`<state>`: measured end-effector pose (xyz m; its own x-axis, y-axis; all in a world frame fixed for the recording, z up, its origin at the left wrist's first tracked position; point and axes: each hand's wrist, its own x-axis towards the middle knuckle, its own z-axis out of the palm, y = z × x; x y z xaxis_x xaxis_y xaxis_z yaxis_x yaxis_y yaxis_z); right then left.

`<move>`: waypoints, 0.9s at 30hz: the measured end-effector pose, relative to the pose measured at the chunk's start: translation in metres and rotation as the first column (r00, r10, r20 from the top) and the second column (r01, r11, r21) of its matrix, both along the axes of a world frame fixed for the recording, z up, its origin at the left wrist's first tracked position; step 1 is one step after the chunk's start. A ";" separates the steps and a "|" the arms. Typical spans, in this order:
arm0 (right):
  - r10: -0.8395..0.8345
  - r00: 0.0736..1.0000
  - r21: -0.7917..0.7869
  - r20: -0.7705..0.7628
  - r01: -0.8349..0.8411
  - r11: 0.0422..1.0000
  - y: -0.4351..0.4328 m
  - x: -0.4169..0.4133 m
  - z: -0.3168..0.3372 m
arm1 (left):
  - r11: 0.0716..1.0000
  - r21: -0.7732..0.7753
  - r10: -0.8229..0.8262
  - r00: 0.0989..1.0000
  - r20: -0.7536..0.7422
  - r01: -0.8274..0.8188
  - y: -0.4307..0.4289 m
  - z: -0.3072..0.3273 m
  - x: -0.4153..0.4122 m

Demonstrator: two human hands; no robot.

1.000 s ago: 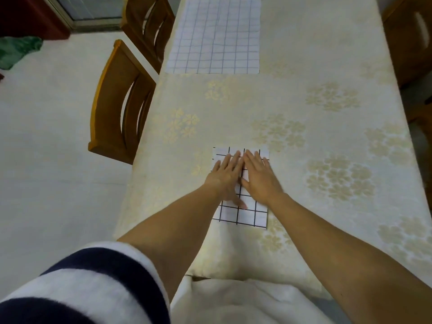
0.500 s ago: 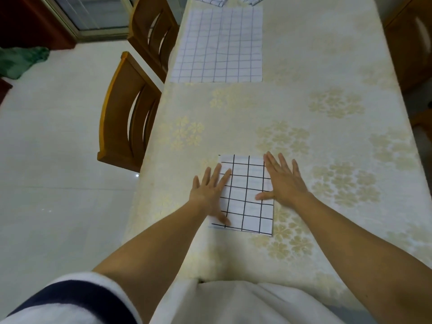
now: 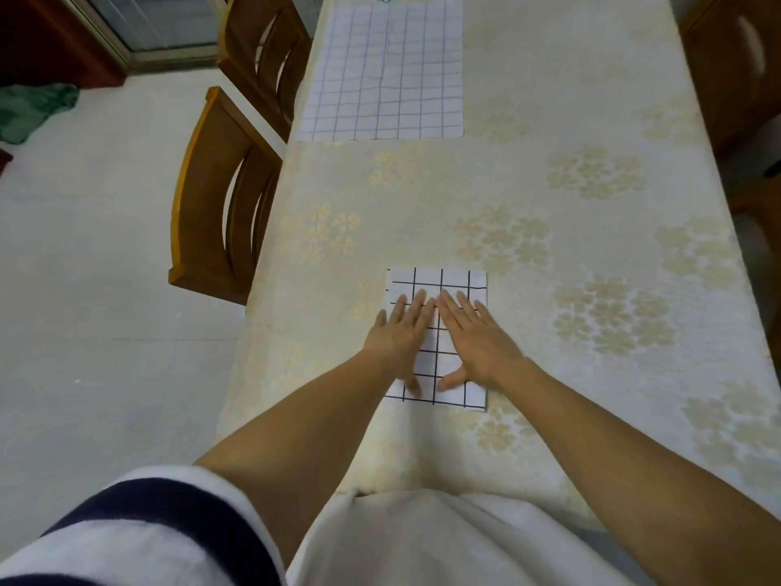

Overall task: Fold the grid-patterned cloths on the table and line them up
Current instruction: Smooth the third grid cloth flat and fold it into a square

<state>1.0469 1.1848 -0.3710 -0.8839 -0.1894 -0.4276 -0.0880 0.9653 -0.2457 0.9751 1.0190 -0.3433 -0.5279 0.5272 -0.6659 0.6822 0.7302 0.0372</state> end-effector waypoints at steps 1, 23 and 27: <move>0.004 1.000 0.015 0.001 -0.004 1.000 0.005 0.005 0.000 | 1.000 -0.007 0.017 1.000 0.001 -0.017 -0.005 0.001 0.001; -0.182 0.979 -0.051 -0.091 0.177 0.983 0.004 -0.034 0.003 | 0.970 0.221 0.090 0.994 0.055 -0.100 0.025 0.003 -0.033; -0.203 0.979 0.004 -0.016 0.203 0.979 0.020 -0.030 -0.002 | 0.972 0.154 0.168 0.984 0.067 -0.176 0.015 -0.002 -0.044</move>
